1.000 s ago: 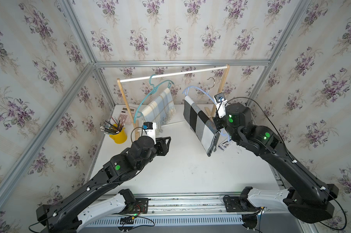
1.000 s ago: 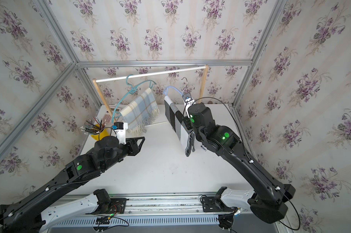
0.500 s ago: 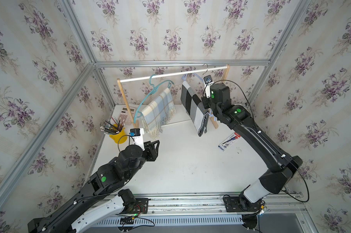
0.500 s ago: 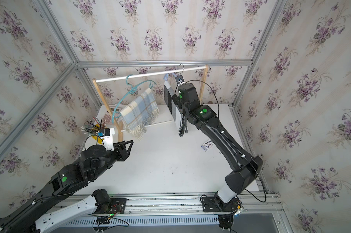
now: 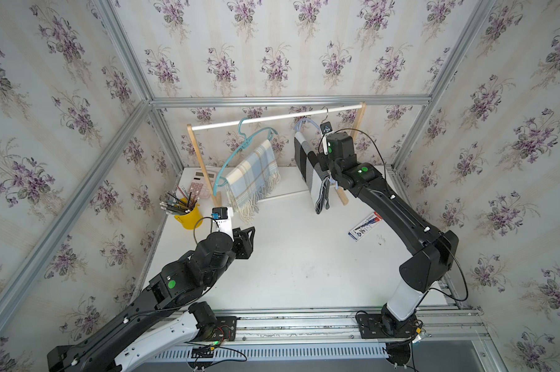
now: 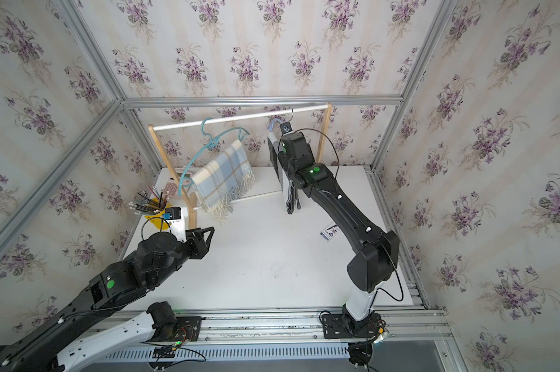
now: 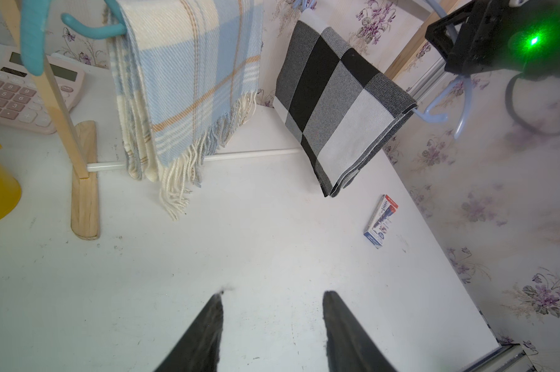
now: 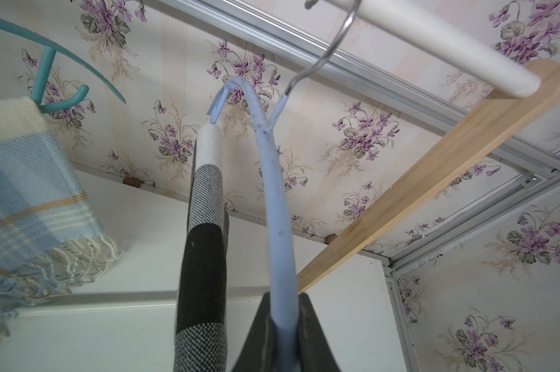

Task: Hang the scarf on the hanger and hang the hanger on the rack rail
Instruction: Place the hanger at the clothesline, then reset both arms

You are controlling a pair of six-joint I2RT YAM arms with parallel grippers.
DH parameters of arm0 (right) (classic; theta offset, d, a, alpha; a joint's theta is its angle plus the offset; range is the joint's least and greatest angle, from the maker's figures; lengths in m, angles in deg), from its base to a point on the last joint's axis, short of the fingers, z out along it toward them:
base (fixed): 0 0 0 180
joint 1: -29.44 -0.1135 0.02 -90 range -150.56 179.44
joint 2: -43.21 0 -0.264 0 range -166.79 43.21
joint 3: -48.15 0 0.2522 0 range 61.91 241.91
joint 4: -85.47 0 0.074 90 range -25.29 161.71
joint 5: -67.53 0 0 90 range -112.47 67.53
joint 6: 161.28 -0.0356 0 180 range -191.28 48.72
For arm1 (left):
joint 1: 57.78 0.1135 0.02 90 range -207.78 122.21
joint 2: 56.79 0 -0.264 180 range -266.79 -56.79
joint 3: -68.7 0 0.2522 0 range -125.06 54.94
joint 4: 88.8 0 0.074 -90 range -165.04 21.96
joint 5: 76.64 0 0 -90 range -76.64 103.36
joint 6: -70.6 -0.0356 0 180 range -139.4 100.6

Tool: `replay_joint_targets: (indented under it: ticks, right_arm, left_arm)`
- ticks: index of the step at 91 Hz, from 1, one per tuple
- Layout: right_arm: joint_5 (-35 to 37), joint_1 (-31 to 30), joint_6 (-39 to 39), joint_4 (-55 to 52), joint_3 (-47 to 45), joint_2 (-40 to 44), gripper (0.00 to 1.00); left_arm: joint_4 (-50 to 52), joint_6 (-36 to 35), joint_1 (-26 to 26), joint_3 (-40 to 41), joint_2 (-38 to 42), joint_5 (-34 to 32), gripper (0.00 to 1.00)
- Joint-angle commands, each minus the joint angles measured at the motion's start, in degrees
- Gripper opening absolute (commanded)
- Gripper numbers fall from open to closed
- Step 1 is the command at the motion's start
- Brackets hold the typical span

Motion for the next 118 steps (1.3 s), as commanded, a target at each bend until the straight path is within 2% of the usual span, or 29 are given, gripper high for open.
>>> replay_joint_targets:
  ticks: [1, 5, 9, 15, 30, 34, 36, 42, 50, 60, 64, 67, 72, 75, 79, 86, 92, 99, 102, 110, 118]
  right_arm:
    - [-1.91, 0.03, -2.99, 2.11, -1.33, 1.40, 0.09]
    - [-2.67, 0.02, -3.56, 2.24, -2.29, 2.24, 0.33]
    - [-3.43, 0.05, -4.26, 2.20, -3.01, 3.27, 0.48]
    - [-4.55, 0.00, -5.25, 2.34, -4.11, 5.05, 0.60]
    - [-9.70, -0.02, -8.07, 1.19, -5.63, 10.74, 0.82]
    - [-11.43, 0.01, -8.96, 0.74, -6.52, 12.80, 0.95]
    - [-12.44, 0.00, -9.42, 0.59, -7.14, 14.08, 0.98]
    - [-14.94, 0.06, -10.90, 0.44, -10.16, 18.37, 1.00]
    - [-15.30, -0.01, -15.13, 2.70, -17.47, 25.94, 1.00]
    - [-16.51, -0.03, -18.39, 11.21, -33.54, 38.30, 1.00]
    - [-13.07, -0.03, -22.73, 16.27, -41.37, 43.17, 1.00]
    - [-7.36, -0.03, -28.16, 20.02, -47.67, 46.91, 1.00]
    - [-1.40, -0.03, -31.85, 28.38, -57.99, 53.10, 1.00]
    - [0.56, -0.03, -32.11, 33.30, -63.35, 56.44, 1.00]
    - [1.45, -0.03, -31.29, 38.07, -69.17, 60.13, 1.00]
    - [4.48, 0.05, -29.52, 41.01, -74.78, 62.30, 1.00]
    - [9.01, 0.13, -31.09, 41.04, -77.50, 61.45, 1.00]
    - [6.49, 0.23, -25.08, 46.50, -80.63, 58.47, 1.00]
    - [3.86, 2.46, -21.88, 49.26, -81.72, 56.69, 1.00]
    - [1.41, 4.58, -17.95, 53.97, -82.64, 51.32, 1.00]
    - [-3.56, 8.68, -17.21, 56.99, -82.56, 45.90, 1.00]
  left_arm:
    - [-0.18, -0.57, 0.00, 0.32, -0.14, -0.36, 0.53]
    - [-0.12, -0.55, 0.02, 0.41, -0.13, -0.31, 0.53]
    - [-0.05, -0.44, 0.00, 0.49, -0.19, -0.26, 0.53]
    - [0.04, -0.24, 0.01, 0.51, -0.40, -0.11, 0.53]
    - [1.71, -0.38, -0.01, -0.28, -0.77, -0.52, 0.54]
    - [2.84, -0.44, 0.00, -1.03, -0.98, -1.30, 0.55]
    - [3.89, -0.38, 0.02, -1.41, -1.06, -2.01, 0.54]
    - [7.32, -0.42, 0.07, -3.17, -1.52, -3.94, 0.62]
    - [13.40, 0.51, 0.06, -6.20, -2.79, -7.76, 0.78]
    - [23.06, 3.66, 0.01, -9.88, -6.01, -16.79, 0.92]
    - [24.78, 4.20, -0.06, -9.50, -6.88, -21.31, 0.93]
    - [25.17, 4.29, -0.16, -8.18, -6.98, -25.49, 0.93]
    - [19.64, -1.10, -0.35, -4.95, -5.82, -27.93, 0.93]
    - [16.33, -6.26, -0.43, -2.47, -4.80, -28.92, 0.94]
    - [12.21, -9.14, -0.37, 0.80, -3.46, -30.99, 0.94]
    - [3.23, -15.00, -0.20, 6.55, -1.89, -34.38, 0.95]
    - [-7.04, -23.74, 0.42, 11.61, -1.32, -37.06, 0.97]
    - [-17.94, -34.03, 4.30, 15.58, -1.08, -34.45, 0.97]
    - [-21.27, -36.28, 7.37, 16.67, -1.28, -31.58, 0.97]
    - [-24.63, -35.08, 18.24, 18.13, -3.29, -23.02, 0.97]
    - [-30.34, -35.03, 26.31, 21.00, -6.41, -17.34, 0.97]
